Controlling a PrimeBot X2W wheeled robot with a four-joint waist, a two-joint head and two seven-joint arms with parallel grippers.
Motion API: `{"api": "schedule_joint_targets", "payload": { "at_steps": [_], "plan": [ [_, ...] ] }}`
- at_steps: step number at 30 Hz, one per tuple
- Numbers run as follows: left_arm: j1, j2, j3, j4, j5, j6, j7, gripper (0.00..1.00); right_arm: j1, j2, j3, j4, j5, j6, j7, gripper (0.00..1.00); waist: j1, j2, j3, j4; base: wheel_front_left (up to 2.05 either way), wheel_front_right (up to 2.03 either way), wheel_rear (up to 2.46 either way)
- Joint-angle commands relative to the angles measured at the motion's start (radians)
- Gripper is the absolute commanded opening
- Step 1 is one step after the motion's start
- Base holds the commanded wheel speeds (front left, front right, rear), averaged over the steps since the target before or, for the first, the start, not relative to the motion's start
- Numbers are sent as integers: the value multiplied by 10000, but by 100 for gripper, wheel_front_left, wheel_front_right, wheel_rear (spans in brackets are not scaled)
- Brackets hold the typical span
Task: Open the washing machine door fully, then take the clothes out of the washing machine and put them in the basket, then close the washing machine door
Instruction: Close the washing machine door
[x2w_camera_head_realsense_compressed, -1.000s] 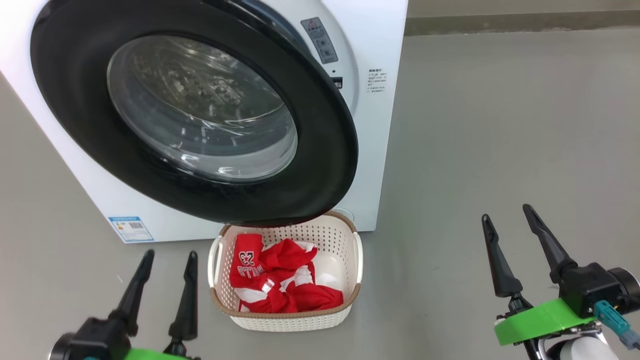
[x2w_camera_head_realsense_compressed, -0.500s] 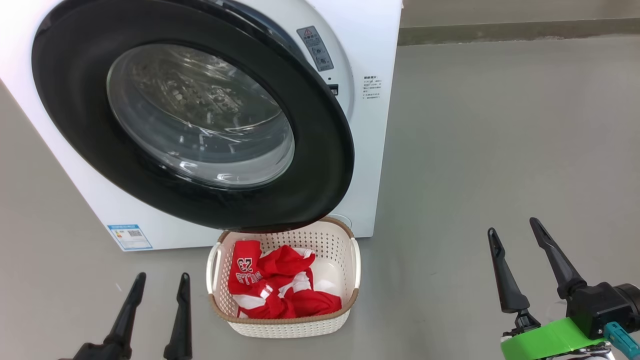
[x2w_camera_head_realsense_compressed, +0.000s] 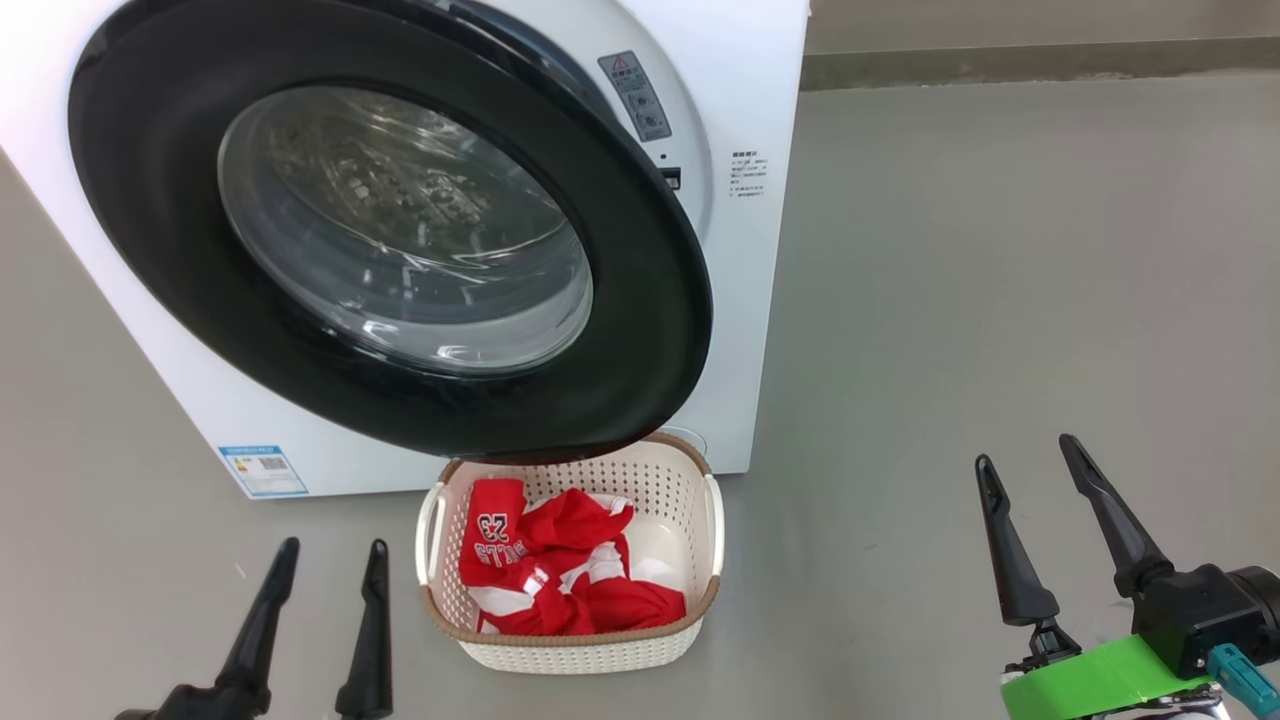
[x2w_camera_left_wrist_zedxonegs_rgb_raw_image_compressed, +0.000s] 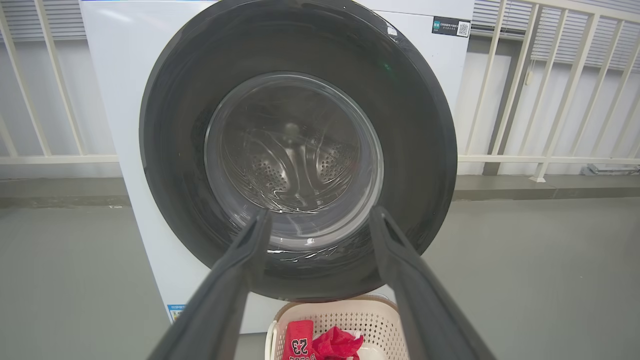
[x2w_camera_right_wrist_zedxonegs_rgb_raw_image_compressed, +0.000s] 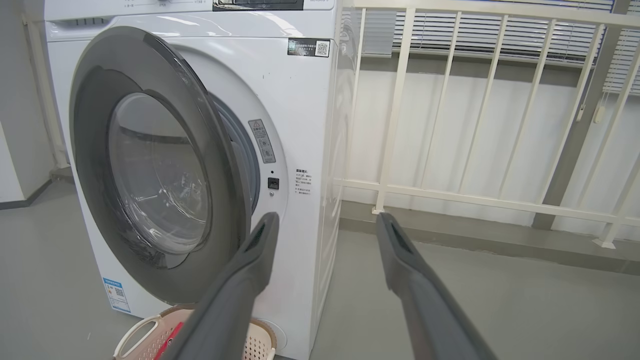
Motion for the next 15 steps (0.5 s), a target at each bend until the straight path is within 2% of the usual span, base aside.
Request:
{"api": "schedule_joint_targets", "payload": {
  "at_steps": [1,13,14,15],
  "plan": [
    [-228,45,394,-310,88,-89,-120,100,-156,-81,247,-282,-43,35,-65,100,0,0,11,13,0,0,0],
    [-207,-148,473,-371,222,-227,-120,100,-201,-81,282,-317,-7,35,-65,100,0,0,107,24,0,0,0],
    [-208,-159,471,-380,232,-235,-120,100,-207,-81,271,-320,4,35,-65,87,0,0,114,24,0,0,0],
    [-211,-169,462,-392,252,-246,-120,100,-213,-81,258,-308,-13,35,-65,41,0,0,121,29,0,0,0]
  ]
}}
